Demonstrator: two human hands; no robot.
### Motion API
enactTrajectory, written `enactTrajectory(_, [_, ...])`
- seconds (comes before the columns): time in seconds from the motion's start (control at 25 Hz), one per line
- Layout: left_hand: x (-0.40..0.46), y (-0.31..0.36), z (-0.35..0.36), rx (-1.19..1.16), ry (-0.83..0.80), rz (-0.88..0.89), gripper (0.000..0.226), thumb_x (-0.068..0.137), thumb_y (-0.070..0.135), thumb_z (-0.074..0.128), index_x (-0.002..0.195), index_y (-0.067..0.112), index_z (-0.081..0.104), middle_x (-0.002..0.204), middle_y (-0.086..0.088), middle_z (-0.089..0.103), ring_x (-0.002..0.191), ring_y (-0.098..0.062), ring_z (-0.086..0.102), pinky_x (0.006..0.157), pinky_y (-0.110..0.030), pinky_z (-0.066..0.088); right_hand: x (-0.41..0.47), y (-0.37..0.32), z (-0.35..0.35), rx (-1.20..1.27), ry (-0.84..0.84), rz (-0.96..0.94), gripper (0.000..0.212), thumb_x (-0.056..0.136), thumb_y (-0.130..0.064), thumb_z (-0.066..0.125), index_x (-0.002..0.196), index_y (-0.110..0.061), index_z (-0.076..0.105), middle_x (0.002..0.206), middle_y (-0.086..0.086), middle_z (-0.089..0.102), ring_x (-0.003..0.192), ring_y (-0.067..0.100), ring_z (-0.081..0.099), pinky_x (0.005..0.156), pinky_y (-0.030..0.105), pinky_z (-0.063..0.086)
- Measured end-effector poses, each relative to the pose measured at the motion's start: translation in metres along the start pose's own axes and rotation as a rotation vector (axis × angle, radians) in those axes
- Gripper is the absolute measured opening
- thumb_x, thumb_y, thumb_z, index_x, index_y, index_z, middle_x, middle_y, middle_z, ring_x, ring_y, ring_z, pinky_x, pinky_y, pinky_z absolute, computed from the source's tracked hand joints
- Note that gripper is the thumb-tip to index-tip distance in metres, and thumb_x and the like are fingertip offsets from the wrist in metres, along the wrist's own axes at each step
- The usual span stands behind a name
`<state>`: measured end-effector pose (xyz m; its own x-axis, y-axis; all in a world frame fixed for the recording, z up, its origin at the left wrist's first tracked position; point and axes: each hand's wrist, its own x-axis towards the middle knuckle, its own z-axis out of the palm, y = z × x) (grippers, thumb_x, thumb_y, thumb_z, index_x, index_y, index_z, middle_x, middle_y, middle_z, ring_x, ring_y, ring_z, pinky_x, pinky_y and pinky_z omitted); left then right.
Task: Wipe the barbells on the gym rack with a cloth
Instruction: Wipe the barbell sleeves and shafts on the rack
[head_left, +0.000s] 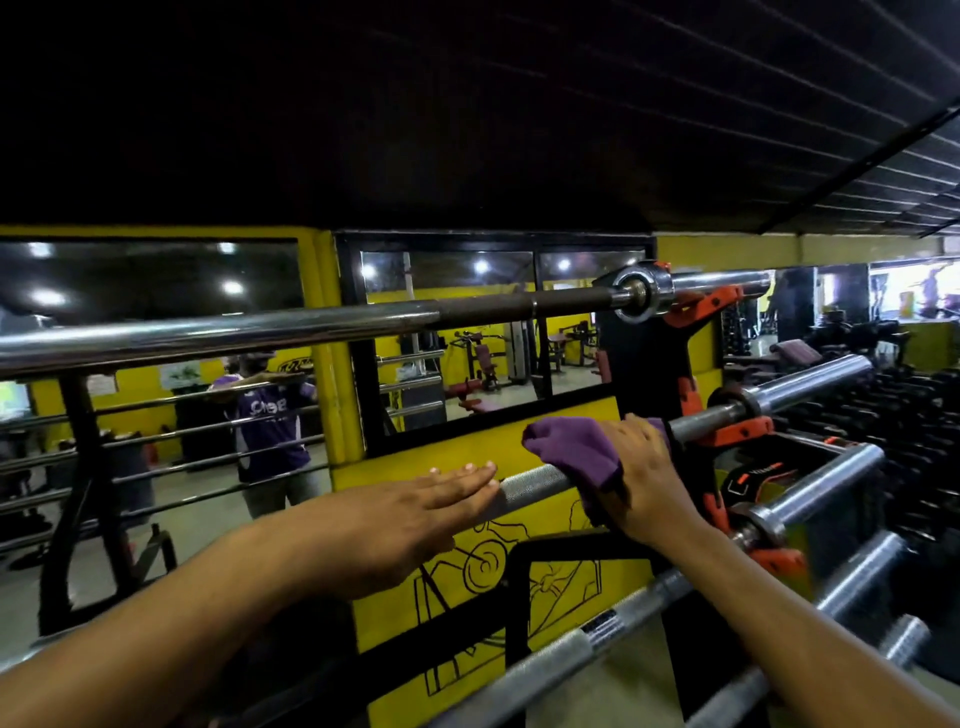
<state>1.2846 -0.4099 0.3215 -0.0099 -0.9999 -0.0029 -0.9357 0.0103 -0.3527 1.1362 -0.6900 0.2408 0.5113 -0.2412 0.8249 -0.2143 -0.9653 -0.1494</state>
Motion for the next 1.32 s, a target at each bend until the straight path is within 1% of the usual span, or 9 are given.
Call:
enactTrajectory(0.2, [-0.004, -0.005, 0.009, -0.035, 0.048, 0.001, 0.070, 0.109, 0.026, 0.030, 0.149, 0.052, -0.020, 0.151, 0.035, -0.031, 0.139, 0.014, -0.025, 0.117, -0.017, -0.011, 0.001, -0.056, 0.008, 0.376, 0.088, 0.538, 0.042, 0.098, -0.027, 0.061, 0.135, -0.009, 0.053, 0.136, 0.013, 0.052, 0.138, 0.030, 0.036, 0.122, 0.050, 0.021])
enactTrajectory(0.32, [-0.004, -0.011, 0.013, -0.031, 0.107, 0.024, 0.069, 0.109, 0.027, 0.032, 0.153, 0.049, -0.015, 0.158, 0.030, -0.023, 0.150, 0.004, -0.011, 0.126, -0.030, 0.006, -0.044, -0.084, 0.012, 0.861, 0.296, 0.668, 0.037, 0.101, -0.020, 0.055, 0.137, -0.020, 0.049, 0.125, 0.020, 0.058, 0.099, 0.022, 0.066, 0.090, 0.040, 0.058])
enactTrajectory(0.4, [-0.006, -0.012, 0.015, -0.032, 0.119, 0.030, 0.068, 0.108, 0.027, 0.032, 0.153, 0.048, -0.015, 0.160, 0.028, -0.021, 0.151, 0.001, -0.008, 0.127, -0.032, 0.010, -0.064, -0.094, 0.008, 1.047, 0.503, 0.959, 0.023, 0.102, -0.032, 0.052, 0.122, -0.020, 0.054, 0.107, 0.013, 0.065, 0.081, 0.018, 0.067, 0.073, 0.031, 0.059])
enactTrajectory(0.6, [-0.006, -0.007, 0.010, -0.041, 0.096, 0.002, 0.069, 0.108, 0.027, 0.034, 0.152, 0.048, -0.014, 0.159, 0.029, -0.021, 0.151, 0.001, -0.006, 0.126, -0.032, 0.011, -0.043, -0.093, 0.011, 1.508, 0.658, 1.333, 0.060, 0.096, -0.055, 0.054, 0.145, -0.022, 0.045, 0.131, 0.009, 0.057, 0.103, 0.027, 0.060, 0.084, 0.039, 0.051])
enactTrajectory(0.72, [-0.007, -0.006, 0.012, -0.046, 0.101, -0.002, 0.069, 0.108, 0.028, 0.036, 0.155, 0.045, -0.011, 0.161, 0.028, -0.018, 0.152, -0.002, -0.002, 0.126, -0.034, 0.013, -0.024, -0.105, 0.005, 1.634, 0.623, 1.320, 0.053, 0.096, -0.053, 0.057, 0.136, -0.019, 0.055, 0.110, 0.010, 0.066, 0.088, 0.025, 0.064, 0.065, 0.034, 0.048])
enactTrajectory(1.12, [-0.006, -0.010, 0.017, -0.032, 0.127, -0.064, 0.061, 0.106, 0.046, 0.025, 0.155, 0.042, -0.011, 0.163, 0.022, -0.017, 0.153, -0.005, -0.004, 0.127, -0.035, 0.011, -0.054, -0.120, -0.010, 1.201, 0.273, 1.004, 0.038, 0.102, -0.043, 0.048, 0.127, -0.014, 0.050, 0.103, 0.020, 0.062, 0.092, 0.024, 0.064, 0.073, 0.032, 0.053])
enactTrajectory(1.16, [-0.006, -0.012, 0.019, -0.026, 0.142, -0.086, 0.062, 0.102, 0.059, 0.017, 0.155, 0.042, -0.011, 0.163, 0.020, -0.016, 0.153, -0.006, -0.004, 0.127, -0.037, 0.013, -0.062, -0.122, -0.021, 1.106, 0.253, 0.916, 0.030, 0.103, -0.040, 0.046, 0.121, -0.016, 0.048, 0.119, 0.019, 0.052, 0.087, 0.017, 0.063, 0.071, 0.026, 0.054])
enactTrajectory(1.24, [-0.007, -0.014, 0.021, -0.020, 0.164, -0.146, 0.079, 0.088, 0.078, -0.002, 0.156, 0.039, -0.007, 0.165, 0.015, -0.011, 0.153, -0.007, -0.002, 0.127, -0.038, 0.013, -0.058, -0.118, -0.042, 0.972, 0.282, 0.615, 0.032, 0.102, -0.036, 0.048, 0.130, -0.020, 0.043, 0.094, 0.014, 0.056, 0.075, 0.007, 0.060, 0.064, 0.008, 0.049])
enactTrajectory(1.32, [-0.010, -0.011, 0.017, -0.055, 0.199, -0.224, 0.093, 0.082, 0.083, -0.010, 0.159, 0.032, 0.001, 0.166, 0.012, -0.004, 0.152, -0.005, 0.001, 0.127, -0.035, 0.013, -0.035, -0.096, -0.050, 0.762, 0.318, 0.219, 0.060, 0.099, -0.040, 0.057, 0.149, -0.019, 0.030, 0.130, 0.019, 0.049, 0.108, 0.016, 0.058, 0.096, 0.029, 0.049])
